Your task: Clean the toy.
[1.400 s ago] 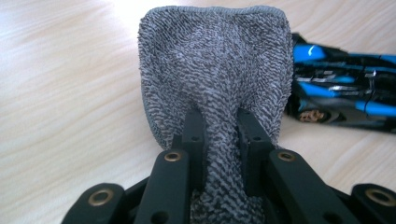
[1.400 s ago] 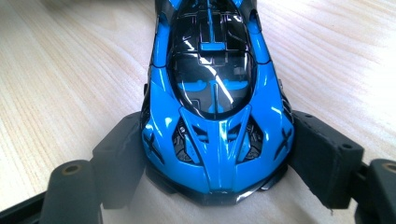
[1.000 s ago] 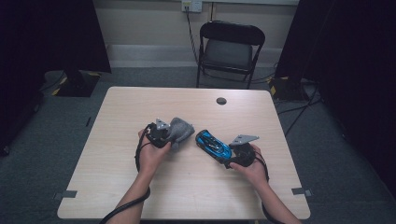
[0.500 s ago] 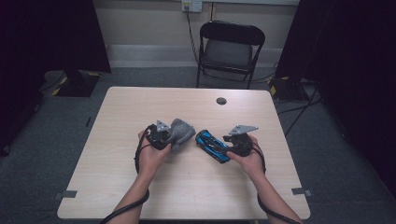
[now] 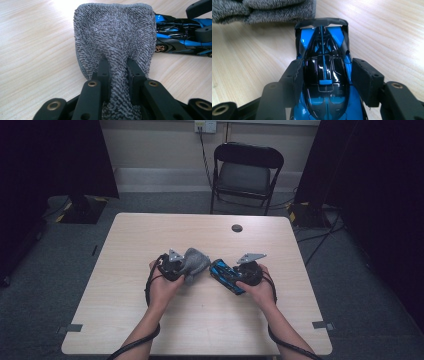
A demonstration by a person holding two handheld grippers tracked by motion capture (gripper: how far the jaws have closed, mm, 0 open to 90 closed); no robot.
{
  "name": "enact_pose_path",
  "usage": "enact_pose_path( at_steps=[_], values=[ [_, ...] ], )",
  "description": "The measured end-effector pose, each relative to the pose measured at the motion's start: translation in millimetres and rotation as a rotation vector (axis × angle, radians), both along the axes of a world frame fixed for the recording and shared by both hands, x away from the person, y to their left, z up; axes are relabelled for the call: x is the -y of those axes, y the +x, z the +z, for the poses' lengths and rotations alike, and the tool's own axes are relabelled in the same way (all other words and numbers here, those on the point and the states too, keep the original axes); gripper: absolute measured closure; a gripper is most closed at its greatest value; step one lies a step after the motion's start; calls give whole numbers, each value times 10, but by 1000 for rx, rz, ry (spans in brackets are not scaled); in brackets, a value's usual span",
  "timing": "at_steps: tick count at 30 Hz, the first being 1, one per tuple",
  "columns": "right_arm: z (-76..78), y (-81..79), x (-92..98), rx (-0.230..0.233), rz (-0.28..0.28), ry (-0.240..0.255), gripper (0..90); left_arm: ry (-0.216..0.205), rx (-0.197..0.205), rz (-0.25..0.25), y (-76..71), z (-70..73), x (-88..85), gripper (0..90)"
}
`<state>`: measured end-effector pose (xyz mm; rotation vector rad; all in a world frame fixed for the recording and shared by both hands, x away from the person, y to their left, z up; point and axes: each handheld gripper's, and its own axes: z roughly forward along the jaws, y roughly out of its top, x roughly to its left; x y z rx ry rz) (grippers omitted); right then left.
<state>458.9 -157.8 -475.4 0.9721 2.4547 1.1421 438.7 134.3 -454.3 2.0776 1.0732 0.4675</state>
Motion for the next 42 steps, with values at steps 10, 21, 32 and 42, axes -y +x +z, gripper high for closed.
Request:
enact_pose_path(
  at_steps=[10, 21, 32, 42],
  values=[
    [-9, 0, -21, 14, -2, 5, 446, -4, 0, 4, -12, -22, -12, 764],
    [0, -19, -93, 38, 18, -43, 455, -6, -5, 4, -9, -30, -10, 764],
    [-18, -26, -86, 40, 5, -26, 453, 2, -8, 1, -26, -54, 59, 762],
    [-28, -22, -81, 40, 2, -11, 457, 42, -44, 0, 22, -105, 167, 762]
  ],
)
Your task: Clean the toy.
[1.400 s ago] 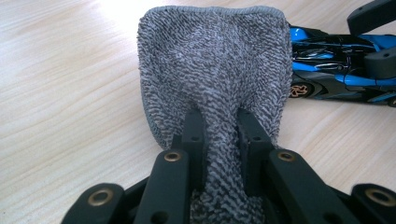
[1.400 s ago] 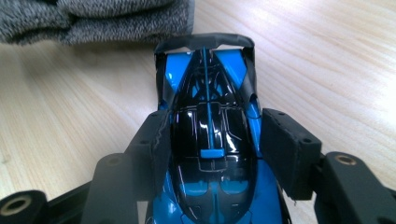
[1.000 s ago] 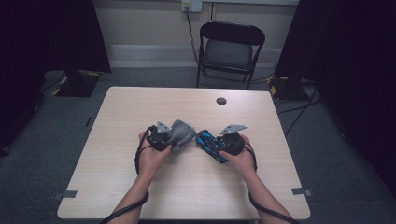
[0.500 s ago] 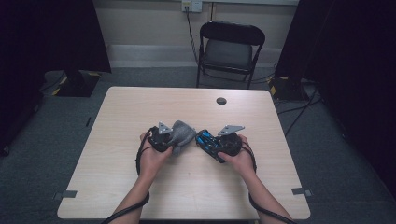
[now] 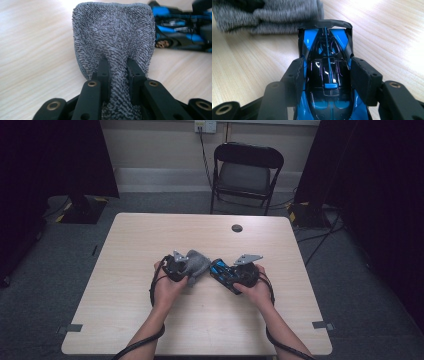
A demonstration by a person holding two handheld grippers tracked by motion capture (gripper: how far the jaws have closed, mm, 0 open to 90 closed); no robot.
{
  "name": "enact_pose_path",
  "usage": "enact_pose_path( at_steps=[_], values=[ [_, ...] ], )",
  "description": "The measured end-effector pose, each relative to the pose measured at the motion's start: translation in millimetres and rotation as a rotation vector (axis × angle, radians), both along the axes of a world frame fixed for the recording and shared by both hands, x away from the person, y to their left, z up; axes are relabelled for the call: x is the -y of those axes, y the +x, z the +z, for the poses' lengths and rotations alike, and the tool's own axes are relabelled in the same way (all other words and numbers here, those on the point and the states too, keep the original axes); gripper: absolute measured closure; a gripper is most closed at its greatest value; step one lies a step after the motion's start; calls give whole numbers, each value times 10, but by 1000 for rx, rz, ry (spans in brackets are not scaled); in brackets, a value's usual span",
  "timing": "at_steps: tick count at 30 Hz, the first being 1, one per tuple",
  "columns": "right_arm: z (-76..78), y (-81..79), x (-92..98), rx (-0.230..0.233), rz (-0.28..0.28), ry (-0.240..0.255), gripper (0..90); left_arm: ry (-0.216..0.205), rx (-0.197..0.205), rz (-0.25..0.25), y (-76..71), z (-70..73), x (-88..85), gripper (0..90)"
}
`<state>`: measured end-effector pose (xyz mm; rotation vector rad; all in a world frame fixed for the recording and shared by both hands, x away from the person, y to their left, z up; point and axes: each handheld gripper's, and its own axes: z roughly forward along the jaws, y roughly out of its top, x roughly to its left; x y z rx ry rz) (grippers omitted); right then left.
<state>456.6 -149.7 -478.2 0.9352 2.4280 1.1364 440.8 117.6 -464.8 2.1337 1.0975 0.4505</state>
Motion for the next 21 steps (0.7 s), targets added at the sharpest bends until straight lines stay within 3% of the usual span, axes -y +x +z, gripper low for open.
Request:
enact_pose_path(
  at_steps=[3, 6, 12, 16, 18, 21],
  values=[
    [-3, -3, 2, 2, -3, 4, 457, 18, -11, -31, -34, -30, 66, 763],
    [1, -1, -1, -1, -4, 0, 457, 0, -30, -42, -75, -50, 115, 766],
    [5, 0, -8, -3, -7, -4, 457, 2, -56, -97, -163, -39, 199, 772],
    [6, -1, -9, -4, -7, -5, 458, -21, -75, -130, -227, -52, 262, 773],
    [7, 0, -10, -5, -9, -5, 458, -13, -79, -145, -256, -46, 289, 774],
    [9, 2, -14, -6, -8, -7, 458, -42, -86, -157, -296, -49, 327, 774]
  ],
)
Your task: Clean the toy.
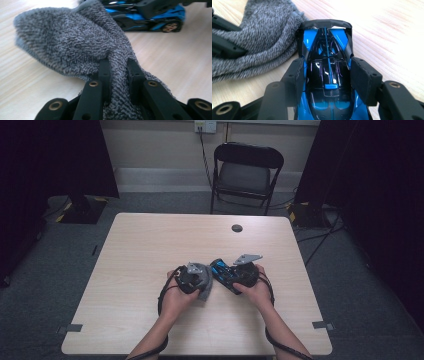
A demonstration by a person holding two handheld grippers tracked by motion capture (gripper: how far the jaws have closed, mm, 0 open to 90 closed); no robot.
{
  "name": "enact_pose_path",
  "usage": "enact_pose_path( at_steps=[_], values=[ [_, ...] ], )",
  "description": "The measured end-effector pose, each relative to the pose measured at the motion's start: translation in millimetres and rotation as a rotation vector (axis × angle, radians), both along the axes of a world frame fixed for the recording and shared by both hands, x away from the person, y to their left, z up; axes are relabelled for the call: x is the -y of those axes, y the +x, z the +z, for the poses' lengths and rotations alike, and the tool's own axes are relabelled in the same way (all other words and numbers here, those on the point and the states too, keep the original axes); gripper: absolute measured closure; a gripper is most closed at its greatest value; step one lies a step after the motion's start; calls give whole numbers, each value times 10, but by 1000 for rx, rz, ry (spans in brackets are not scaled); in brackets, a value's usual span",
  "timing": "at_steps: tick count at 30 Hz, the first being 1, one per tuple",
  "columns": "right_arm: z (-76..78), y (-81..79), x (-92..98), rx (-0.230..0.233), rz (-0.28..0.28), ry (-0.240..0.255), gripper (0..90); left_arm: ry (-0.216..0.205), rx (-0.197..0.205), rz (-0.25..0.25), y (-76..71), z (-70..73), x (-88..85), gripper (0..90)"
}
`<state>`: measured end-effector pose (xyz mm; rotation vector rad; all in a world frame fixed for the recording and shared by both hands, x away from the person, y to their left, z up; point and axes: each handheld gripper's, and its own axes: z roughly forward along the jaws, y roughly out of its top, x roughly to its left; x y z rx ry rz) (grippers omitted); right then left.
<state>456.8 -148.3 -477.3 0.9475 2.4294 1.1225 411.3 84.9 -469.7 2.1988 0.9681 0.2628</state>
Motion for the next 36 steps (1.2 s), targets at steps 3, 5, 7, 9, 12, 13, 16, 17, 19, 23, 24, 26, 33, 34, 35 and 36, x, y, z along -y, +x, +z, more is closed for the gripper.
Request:
enact_pose_path(
  at_steps=[3, 5, 7, 9, 12, 13, 16, 17, 19, 23, 24, 26, 33, 34, 35, 36],
  values=[
    [-2, 3, 4, -2, -2, 5, 460, -3, 3, -7, -38, -2, 19, 774],
    [-2, 1, 4, -2, -4, 6, 460, -8, -3, -13, -65, -2, 35, 775],
    [-3, 0, 2, -3, -10, 10, 461, -3, 0, -21, -94, 5, 53, 774],
    [-3, 1, 0, -4, -14, 13, 462, -12, -4, -32, -127, 5, 80, 774],
    [1, 5, -2, -9, -13, 10, 462, -14, -5, -50, -167, 5, 119, 774],
    [3, 5, -4, -10, -13, 8, 462, -19, -7, -55, -181, 4, 135, 774],
    [8, 7, -12, -9, -10, -2, 461, -24, -11, -70, -219, 3, 188, 775],
    [11, 9, -13, -12, -11, -3, 461, -23, -12, -77, -230, 3, 207, 775],
    [13, 10, -23, -11, -11, -8, 460, -36, -24, -92, -257, 3, 250, 775],
    [12, 15, -33, -8, -13, -8, 460, -41, -24, -119, -305, 5, 340, 775],
    [14, 16, -33, -9, -13, -10, 460, -42, -24, -127, -313, 2, 359, 774],
    [18, 18, -34, -13, -12, -13, 460, -43, -21, -133, -328, -2, 390, 775],
    [17, 18, -32, -13, -11, -11, 460, -71, -26, -170, -405, -15, 502, 775],
    [17, 18, -32, -12, -11, -11, 460, -76, -25, -172, -412, -17, 517, 775],
    [17, 18, -32, -13, -12, -11, 460, -72, -24, -176, -416, -16, 527, 775],
    [17, 18, -33, -13, -12, -11, 460, -76, -26, -177, -422, -17, 537, 775]
  ],
)
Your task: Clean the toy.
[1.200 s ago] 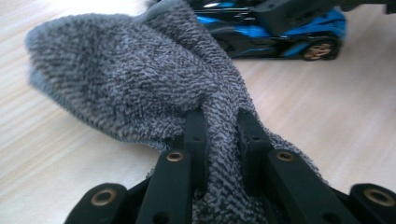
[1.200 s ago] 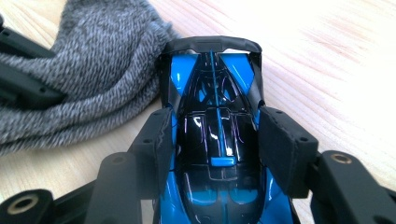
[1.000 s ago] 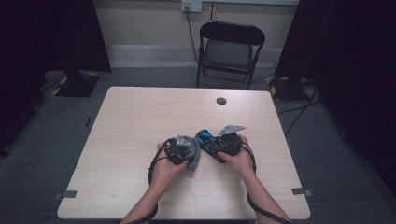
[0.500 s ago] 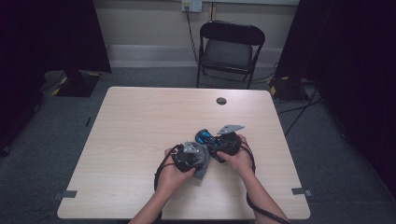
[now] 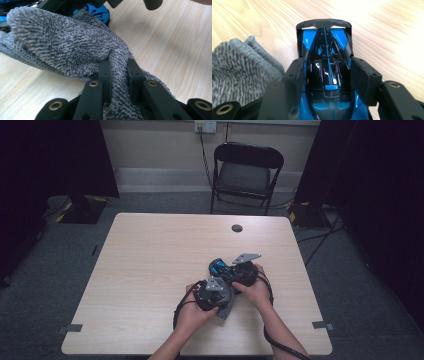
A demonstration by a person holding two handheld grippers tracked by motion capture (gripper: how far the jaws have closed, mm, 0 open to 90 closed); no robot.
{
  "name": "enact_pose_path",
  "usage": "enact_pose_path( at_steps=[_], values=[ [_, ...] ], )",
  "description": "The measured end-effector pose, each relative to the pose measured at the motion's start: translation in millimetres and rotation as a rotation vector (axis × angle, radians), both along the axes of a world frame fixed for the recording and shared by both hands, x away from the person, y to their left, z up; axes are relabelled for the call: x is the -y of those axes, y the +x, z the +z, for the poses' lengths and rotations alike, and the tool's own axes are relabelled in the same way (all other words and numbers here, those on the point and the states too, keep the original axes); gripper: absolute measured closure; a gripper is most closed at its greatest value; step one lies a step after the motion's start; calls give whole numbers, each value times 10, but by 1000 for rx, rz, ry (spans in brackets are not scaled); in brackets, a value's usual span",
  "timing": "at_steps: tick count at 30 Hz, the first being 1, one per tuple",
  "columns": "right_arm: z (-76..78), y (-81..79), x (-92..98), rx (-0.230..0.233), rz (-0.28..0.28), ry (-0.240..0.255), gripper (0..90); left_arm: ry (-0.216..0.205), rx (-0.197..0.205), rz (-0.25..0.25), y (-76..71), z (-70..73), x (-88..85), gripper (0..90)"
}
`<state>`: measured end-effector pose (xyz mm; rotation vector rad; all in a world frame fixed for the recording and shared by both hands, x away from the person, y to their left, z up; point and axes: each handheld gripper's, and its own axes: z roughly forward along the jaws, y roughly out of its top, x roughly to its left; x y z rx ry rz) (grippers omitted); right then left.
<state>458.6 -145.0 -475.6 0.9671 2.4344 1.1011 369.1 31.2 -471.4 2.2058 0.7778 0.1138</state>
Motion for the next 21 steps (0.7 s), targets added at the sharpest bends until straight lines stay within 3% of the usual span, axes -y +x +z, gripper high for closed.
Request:
enact_pose_path(
  at_steps=[19, 21],
  values=[
    [-2, 4, 11, -4, 0, 9, 463, -26, 10, -82, -149, 27, 115, 775],
    [-2, 2, 12, -6, -2, 11, 463, -49, -4, -92, -165, 24, 116, 775]
  ],
)
